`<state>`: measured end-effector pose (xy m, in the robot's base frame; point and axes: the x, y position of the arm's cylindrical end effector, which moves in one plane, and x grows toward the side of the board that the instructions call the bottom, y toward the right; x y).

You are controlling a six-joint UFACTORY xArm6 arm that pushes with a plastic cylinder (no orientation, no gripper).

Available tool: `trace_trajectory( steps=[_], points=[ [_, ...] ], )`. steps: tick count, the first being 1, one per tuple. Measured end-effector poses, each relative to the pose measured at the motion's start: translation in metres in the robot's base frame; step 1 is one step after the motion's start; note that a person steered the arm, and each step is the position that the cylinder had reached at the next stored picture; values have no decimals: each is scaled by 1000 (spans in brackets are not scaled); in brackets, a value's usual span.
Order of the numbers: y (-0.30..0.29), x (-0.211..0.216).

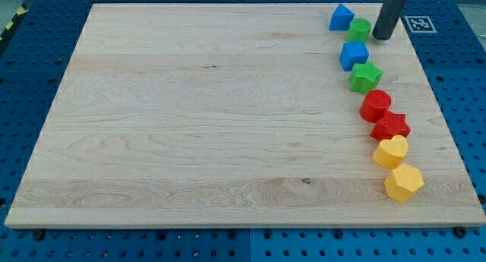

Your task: Slide the green circle slightly left

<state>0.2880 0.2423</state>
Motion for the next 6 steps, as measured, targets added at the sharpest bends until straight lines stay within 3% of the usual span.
trace_trajectory(
  steps=[3, 6],
  points=[
    [-24, 0],
    [19, -11]
  ],
)
